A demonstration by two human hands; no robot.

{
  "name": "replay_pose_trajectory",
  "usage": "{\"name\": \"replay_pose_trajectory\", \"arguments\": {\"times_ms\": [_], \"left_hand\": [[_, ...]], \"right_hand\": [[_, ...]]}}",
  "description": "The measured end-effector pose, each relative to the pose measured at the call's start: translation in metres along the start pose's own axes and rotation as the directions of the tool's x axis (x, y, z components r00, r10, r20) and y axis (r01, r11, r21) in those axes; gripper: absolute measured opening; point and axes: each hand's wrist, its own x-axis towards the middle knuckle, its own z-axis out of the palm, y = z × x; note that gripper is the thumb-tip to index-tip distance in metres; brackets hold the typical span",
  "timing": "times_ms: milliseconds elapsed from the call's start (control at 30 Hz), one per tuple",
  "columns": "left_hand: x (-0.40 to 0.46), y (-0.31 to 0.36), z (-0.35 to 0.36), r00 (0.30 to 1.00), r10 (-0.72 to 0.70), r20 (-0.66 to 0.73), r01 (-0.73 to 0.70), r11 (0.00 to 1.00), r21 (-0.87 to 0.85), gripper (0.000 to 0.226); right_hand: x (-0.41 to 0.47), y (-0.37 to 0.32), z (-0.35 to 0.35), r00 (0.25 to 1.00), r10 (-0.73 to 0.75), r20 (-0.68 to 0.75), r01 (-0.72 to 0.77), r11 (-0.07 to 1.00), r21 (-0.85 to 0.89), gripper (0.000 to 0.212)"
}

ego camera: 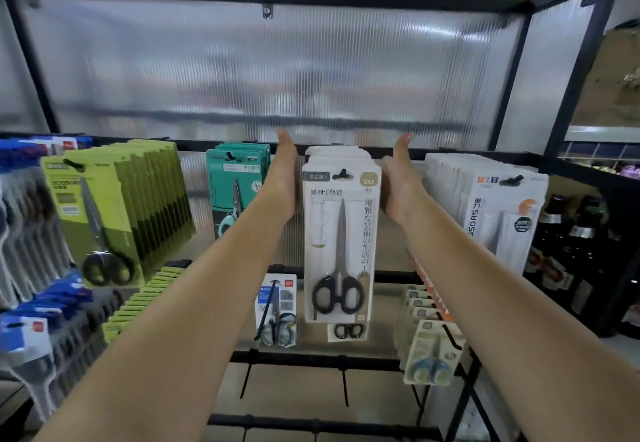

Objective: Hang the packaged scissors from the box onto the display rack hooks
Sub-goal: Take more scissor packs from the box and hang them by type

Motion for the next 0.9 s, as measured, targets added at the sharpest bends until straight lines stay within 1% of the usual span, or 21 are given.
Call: {"name": "replay_pose_trajectory", "arguments": {"times_ms": [67,133,167,233,267,300,333,367,400,467,533,567,633,667,700,733,767,800,833,867,900], "left_hand": [[0.005,-0.004,0.005,0.998,0.013,0.063,-0.013,1.0,0.002,0.055],[0.01,-0.004,0.007,0.997,0.033,0.068,-0.035,0.999,0.017,0.055],[0.013,-0.003,0.005,0.997,0.038,0.066,-0.038,0.999,0.008,0.06],[0.023,0.002,0.005,0.999,0.002,0.041,-0.001,1.0,-0.022,0.077],[0.028,0.004,0.005,0.999,0.001,0.045,0.0,1.0,-0.01,0.079],[0.033,0.003,0.006,0.998,0.011,0.055,-0.013,1.0,0.026,0.076],[0.036,0.0,0.008,0.998,0.023,0.067,-0.027,0.997,0.074,0.068],[0.039,-0.002,0.009,0.997,0.04,0.065,-0.046,0.995,0.093,0.06],[0.04,-0.003,0.009,0.997,0.055,0.049,-0.06,0.993,0.104,0.057],[0.043,-0.007,0.004,0.996,0.08,0.035,-0.083,0.99,0.112,0.061],[0.041,-0.004,0.003,0.996,0.071,0.053,-0.074,0.995,0.065,0.07],[0.04,-0.002,0.003,0.996,0.058,0.07,-0.065,0.994,0.092,0.074],[0.033,0.004,0.001,0.993,0.038,0.115,-0.063,0.972,0.224,0.077],[0.029,0.008,-0.002,0.991,0.051,0.12,-0.084,0.956,0.282,0.075],[0.023,0.01,-0.007,0.987,0.113,0.116,-0.145,0.933,0.328,0.07],[0.014,0.01,-0.013,0.973,0.2,0.113,-0.227,0.908,0.352,0.064],[0.003,0.009,-0.02,0.948,0.292,0.13,-0.319,0.876,0.361,0.058],[-0.007,0.006,-0.026,0.91,0.382,0.159,-0.414,0.83,0.375,0.051],[-0.018,0.003,-0.031,0.867,0.451,0.211,-0.498,0.768,0.403,0.041],[-0.028,-0.001,-0.033,0.83,0.48,0.285,-0.558,0.693,0.456,0.031],[-0.033,-0.003,-0.032,0.8,0.48,0.359,-0.599,0.612,0.517,0.028]], "right_hand": [[0.006,0.002,0.003,0.994,-0.013,0.107,0.014,1.0,-0.007,0.069],[0.014,0.004,0.003,0.988,-0.036,0.152,0.037,0.999,-0.001,0.075],[0.018,0.004,0.002,0.99,-0.044,0.135,0.042,0.999,0.011,0.073],[0.026,-0.001,0.001,0.996,-0.06,0.068,0.055,0.997,0.062,0.063],[0.03,-0.003,0.002,0.995,-0.075,0.059,0.07,0.994,0.08,0.06],[0.032,-0.006,0.005,0.993,-0.096,0.075,0.092,0.994,0.06,0.06],[0.034,-0.007,0.008,0.989,-0.11,0.102,0.109,0.994,0.009,0.063],[0.038,-0.007,0.009,0.984,-0.113,0.135,0.118,0.992,-0.031,0.067],[0.04,-0.006,0.01,0.983,-0.106,0.152,0.116,0.991,-0.06,0.07],[0.037,-0.003,0.007,0.983,-0.105,0.151,0.116,0.991,-0.067,0.076],[0.035,-0.004,0.004,0.988,-0.102,0.118,0.105,0.994,-0.025,0.075],[0.031,-0.007,0.003,0.99,-0.095,0.107,0.1,0.994,-0.038,0.074],[0.021,-0.012,0.002,0.995,-0.067,0.077,0.074,0.994,-0.083,0.073],[0.015,-0.013,0.0,0.995,-0.08,0.057,0.087,0.989,-0.122,0.07],[0.007,-0.013,-0.004,0.989,-0.137,0.049,0.143,0.975,-0.17,0.061],[-0.002,-0.01,-0.009,0.97,-0.238,0.048,0.243,0.942,-0.232,0.047],[-0.014,-0.005,-0.014,0.931,-0.357,0.068,0.361,0.886,-0.292,0.034],[-0.026,0.001,-0.018,0.881,-0.458,0.118,0.469,0.811,-0.349,0.029],[-0.039,0.006,-0.018,0.829,-0.528,0.182,0.553,0.727,-0.408,0.03],[-0.046,0.012,-0.018,0.78,-0.577,0.241,0.613,0.628,-0.479,0.032],[-0.049,0.016,-0.017,0.747,-0.603,0.28,0.639,0.535,-0.552,0.034]]}}
